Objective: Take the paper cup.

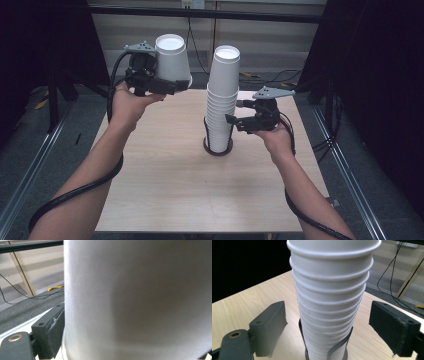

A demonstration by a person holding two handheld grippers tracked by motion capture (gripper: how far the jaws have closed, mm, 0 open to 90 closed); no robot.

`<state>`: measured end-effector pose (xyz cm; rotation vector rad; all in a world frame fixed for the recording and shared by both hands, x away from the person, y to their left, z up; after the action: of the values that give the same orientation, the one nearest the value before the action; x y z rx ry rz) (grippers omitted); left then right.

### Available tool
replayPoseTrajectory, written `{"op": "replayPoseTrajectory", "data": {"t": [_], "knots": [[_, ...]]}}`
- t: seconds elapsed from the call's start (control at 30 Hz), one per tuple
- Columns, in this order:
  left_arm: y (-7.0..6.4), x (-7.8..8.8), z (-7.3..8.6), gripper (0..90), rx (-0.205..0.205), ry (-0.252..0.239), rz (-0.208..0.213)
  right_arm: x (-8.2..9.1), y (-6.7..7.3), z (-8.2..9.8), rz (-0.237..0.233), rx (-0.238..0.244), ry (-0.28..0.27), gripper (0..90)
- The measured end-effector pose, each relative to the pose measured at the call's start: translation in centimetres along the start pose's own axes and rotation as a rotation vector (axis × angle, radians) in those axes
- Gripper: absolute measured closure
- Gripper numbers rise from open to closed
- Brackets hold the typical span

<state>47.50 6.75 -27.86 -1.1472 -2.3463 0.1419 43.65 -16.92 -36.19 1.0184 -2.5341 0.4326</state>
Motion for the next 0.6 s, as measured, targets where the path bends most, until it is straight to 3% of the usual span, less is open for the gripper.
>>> {"op": "replayPoseTrajectory", "data": {"t": [0.4,0.6], "knots": [[0.6,-0.1,2.7,10.4,-0.039,0.090,0.003,0.2,1.0,1.3,-0.035,0.043,0.034,13.6],[0.8,-0.2,3.3,10.4,-0.037,0.104,0.007,0.2,1.1,1.5,-0.041,0.049,0.035,13.6]]}}
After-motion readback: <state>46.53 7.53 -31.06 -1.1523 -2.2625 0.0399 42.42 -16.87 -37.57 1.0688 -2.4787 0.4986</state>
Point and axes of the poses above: each handheld gripper's, and its own axes: x roughly backward along the jaws, z roughly out of its underside, y roughly to its left, the point moved 7 cm from there along -x, roughly forward along the jaws, and after that the axes turned 11 degrees about x, right-handed, at the moved point
